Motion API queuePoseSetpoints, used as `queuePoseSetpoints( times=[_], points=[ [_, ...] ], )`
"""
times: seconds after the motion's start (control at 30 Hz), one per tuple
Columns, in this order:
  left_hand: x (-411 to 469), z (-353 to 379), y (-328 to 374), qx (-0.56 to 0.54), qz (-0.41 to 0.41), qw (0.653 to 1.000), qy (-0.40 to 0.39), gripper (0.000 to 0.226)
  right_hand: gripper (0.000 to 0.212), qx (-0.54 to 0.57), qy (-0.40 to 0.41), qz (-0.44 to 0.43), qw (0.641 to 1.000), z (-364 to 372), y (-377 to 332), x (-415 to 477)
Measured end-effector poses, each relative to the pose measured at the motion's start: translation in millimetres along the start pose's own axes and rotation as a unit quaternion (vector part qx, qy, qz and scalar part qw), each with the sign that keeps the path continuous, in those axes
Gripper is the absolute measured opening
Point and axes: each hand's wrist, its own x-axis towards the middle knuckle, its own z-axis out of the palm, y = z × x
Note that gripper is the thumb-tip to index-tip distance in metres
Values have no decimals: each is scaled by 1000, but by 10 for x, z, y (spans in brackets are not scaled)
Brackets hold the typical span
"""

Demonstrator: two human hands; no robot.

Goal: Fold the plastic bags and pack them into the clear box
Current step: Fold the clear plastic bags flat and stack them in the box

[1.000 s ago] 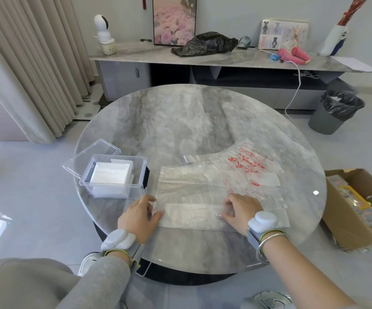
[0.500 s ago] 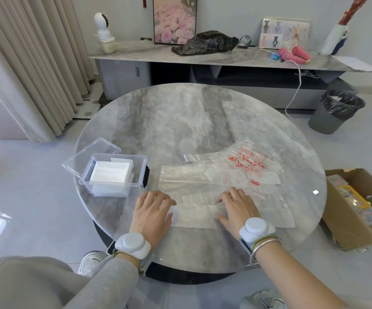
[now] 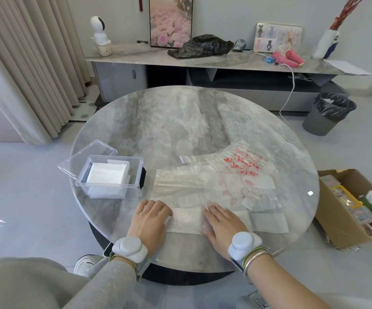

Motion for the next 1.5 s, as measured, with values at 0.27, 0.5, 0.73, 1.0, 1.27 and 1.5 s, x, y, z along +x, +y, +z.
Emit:
queuePoseSetpoints(
  times=[0.27, 0.5, 0.73, 1.0, 1.27, 1.5],
  points=[
    [243, -124, 30, -55, -40, 997, -33, 28, 42, 8, 35, 15, 999, -359, -41, -24],
    [1161, -252, -54, 6, -8, 966, -257, 54, 36, 78, 19, 64, 995, -531, 393, 603],
    [1566, -101, -194, 80, -18, 911, -404, 77, 57, 31, -5, 48, 998, -581, 507, 1058],
    [1652, 7, -288, 123, -11, 902, -413, 80, 74, -26, -23, 54, 998, -611, 531, 1152],
    [1385, -196, -181, 160, 64, 934, -312, 35, 30, -144, 85, 36, 985, -555, 439, 836],
    [987, -301, -46, 147, 71, 946, -278, 31, 33, -180, 103, 53, 977, -407, 278, 528]
  ],
)
